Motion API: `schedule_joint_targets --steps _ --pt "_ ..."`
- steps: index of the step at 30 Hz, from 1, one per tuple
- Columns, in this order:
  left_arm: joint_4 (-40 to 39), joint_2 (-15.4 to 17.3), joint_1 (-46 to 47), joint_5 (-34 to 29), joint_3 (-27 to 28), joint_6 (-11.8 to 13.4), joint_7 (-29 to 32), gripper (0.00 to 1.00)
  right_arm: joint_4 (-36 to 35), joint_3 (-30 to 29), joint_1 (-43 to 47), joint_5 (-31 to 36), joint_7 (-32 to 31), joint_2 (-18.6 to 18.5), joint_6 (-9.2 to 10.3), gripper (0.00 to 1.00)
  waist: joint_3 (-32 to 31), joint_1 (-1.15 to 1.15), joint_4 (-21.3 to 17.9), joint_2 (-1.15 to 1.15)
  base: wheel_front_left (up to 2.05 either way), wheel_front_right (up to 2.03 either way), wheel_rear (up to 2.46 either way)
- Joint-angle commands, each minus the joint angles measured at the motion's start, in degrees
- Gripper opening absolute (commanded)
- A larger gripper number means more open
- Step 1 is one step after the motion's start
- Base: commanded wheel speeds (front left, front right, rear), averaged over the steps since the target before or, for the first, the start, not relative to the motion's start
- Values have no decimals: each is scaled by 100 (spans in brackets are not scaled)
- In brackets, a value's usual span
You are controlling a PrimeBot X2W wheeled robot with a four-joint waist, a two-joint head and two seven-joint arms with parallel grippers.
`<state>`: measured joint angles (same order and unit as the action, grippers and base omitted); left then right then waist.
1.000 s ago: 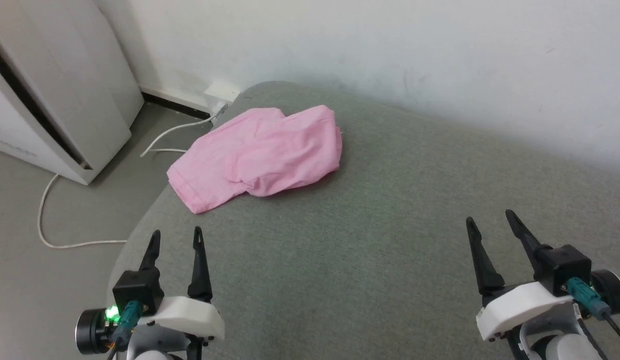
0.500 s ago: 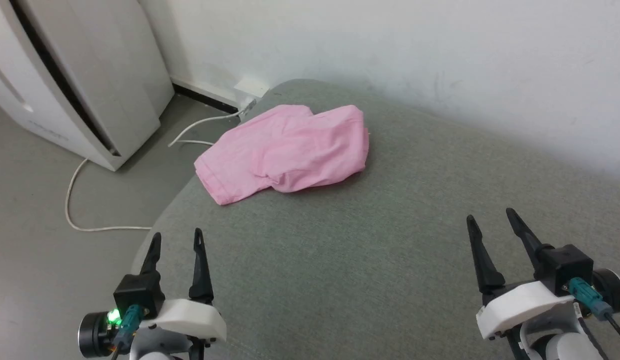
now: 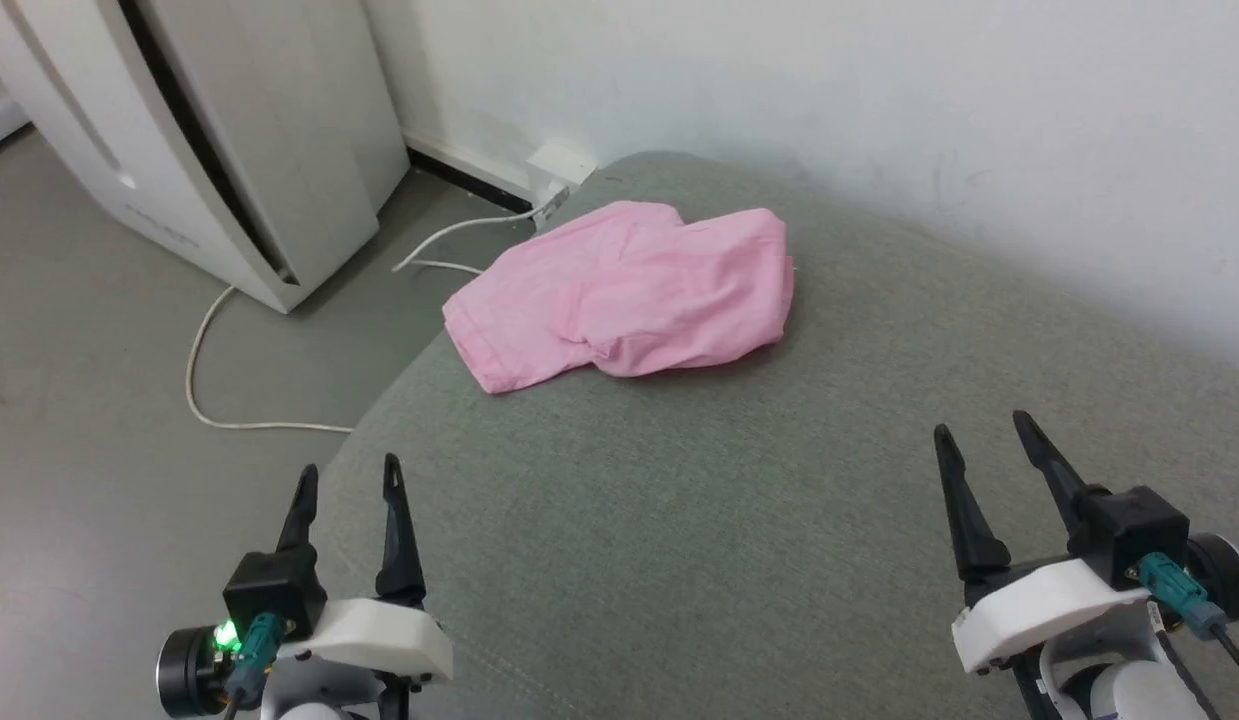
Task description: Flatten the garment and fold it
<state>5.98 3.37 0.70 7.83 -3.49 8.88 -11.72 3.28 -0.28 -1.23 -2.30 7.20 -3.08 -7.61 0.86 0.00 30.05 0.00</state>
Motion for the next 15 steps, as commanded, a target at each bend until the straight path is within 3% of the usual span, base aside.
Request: schedule_joint_targets --steps 1,15 --pt "30 28 91 65 -14 60 -65 100 28 -10 -102 -44 54 16 10 100 20 0 68 0 0 0 0" --pt "115 32 134 171 -34 169 -232 100 110 -43 -147 -90 177 19 11 100 36 0 459 0 0 0 0"
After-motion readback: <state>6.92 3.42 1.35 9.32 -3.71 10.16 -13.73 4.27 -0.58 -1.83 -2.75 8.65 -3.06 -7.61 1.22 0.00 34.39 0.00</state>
